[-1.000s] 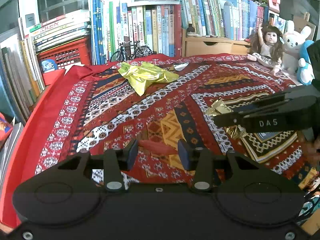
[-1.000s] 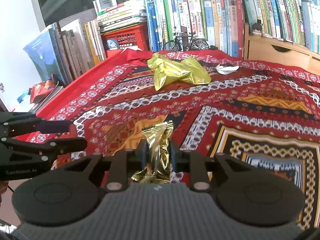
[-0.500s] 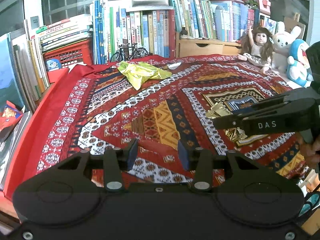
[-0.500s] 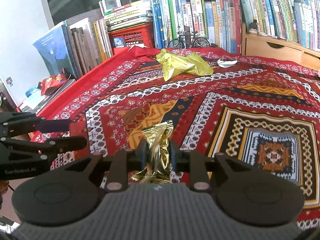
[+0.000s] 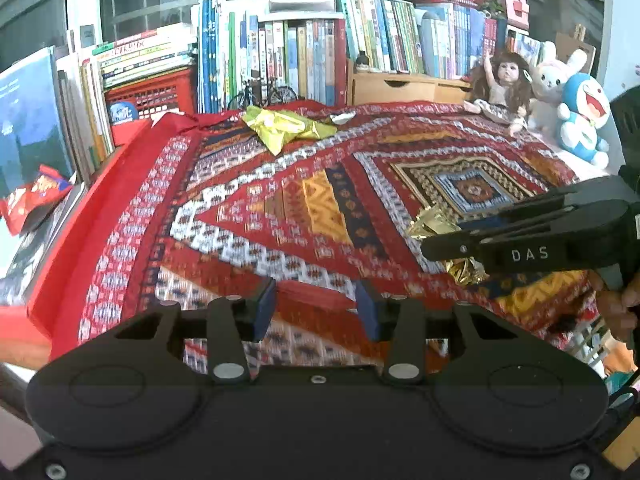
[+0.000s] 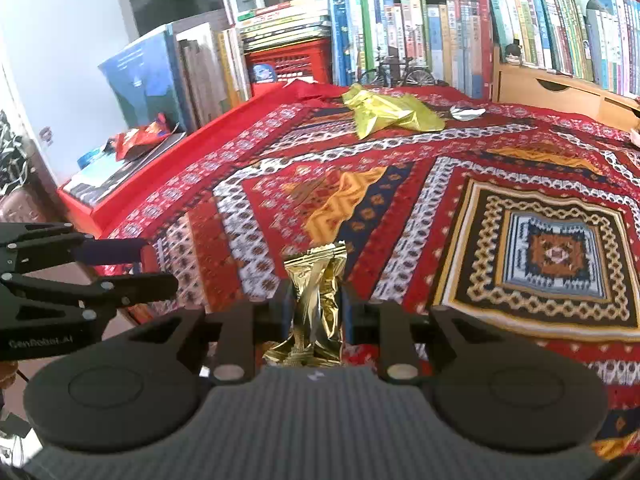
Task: Collect trash
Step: 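Carry the gold foil strip and red stick toward the blanket's edge with both grippers, then open the left gripper to drop the red stick while the right drops the gold strip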
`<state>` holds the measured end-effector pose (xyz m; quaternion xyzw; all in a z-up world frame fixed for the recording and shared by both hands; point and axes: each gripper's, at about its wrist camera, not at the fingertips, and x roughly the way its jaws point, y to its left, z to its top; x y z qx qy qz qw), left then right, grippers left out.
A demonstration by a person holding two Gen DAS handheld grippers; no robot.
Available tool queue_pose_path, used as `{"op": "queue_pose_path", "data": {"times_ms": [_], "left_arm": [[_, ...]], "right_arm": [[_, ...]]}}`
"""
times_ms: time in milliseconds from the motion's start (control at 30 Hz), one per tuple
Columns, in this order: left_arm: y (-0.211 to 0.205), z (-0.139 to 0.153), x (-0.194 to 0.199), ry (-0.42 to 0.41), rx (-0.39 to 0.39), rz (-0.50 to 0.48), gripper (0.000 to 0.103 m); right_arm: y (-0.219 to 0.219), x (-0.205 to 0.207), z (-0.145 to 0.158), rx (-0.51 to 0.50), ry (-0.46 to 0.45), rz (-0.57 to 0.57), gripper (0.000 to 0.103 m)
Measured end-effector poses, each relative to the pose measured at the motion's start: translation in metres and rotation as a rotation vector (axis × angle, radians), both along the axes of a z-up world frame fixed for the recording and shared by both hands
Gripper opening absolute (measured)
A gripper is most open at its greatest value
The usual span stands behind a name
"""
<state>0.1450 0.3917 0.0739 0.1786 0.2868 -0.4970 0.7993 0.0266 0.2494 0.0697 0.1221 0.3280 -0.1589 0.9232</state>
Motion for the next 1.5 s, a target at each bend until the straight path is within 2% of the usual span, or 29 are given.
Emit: {"op": "queue_pose_path", "data": {"times_ms": [433, 767, 800, 867, 900, 933, 1200, 1333, 1500], "left_arm": [[0.052, -0.009, -0.031, 0.005, 0.034, -0.03, 0.041], [0.05, -0.008, -0.039, 0.01, 0.02, -0.051, 0.043], [0.05, -0.008, -0.039, 0.016, 0.016, -0.047, 0.047], [0.049, -0.009, -0.037, 0.023, 0.012, -0.037, 0.069], [0.048, -0.01, -0.036, 0.021, 0.01, -0.026, 0.086], [0.049, -0.01, -0.036, 0.021, 0.001, -0.016, 0.09], [0.048, -0.017, -0.019, 0.084, 0.005, 0.055, 0.102], [0.052, -0.019, -0.007, 0.119, -0.003, 0.087, 0.103], [0.056, -0.019, 0.002, 0.102, 0.015, 0.114, 0.103]], "right_arm": [[0.043, -0.015, -0.005, -0.005, 0.015, 0.029, 0.029], [0.05, -0.015, 0.007, -0.048, 0.01, 0.043, 0.029], [0.049, -0.015, 0.007, -0.049, 0.009, 0.041, 0.029], [0.048, -0.016, 0.007, -0.052, 0.008, 0.04, 0.029], [0.048, -0.017, 0.007, -0.053, 0.009, 0.038, 0.029], [0.047, -0.018, 0.006, -0.052, 0.011, 0.037, 0.029], [0.05, -0.021, -0.003, -0.035, 0.03, 0.047, 0.03], [0.054, -0.019, -0.004, -0.036, 0.035, 0.065, 0.03], [0.058, -0.016, -0.007, -0.031, 0.046, 0.09, 0.031]]}}
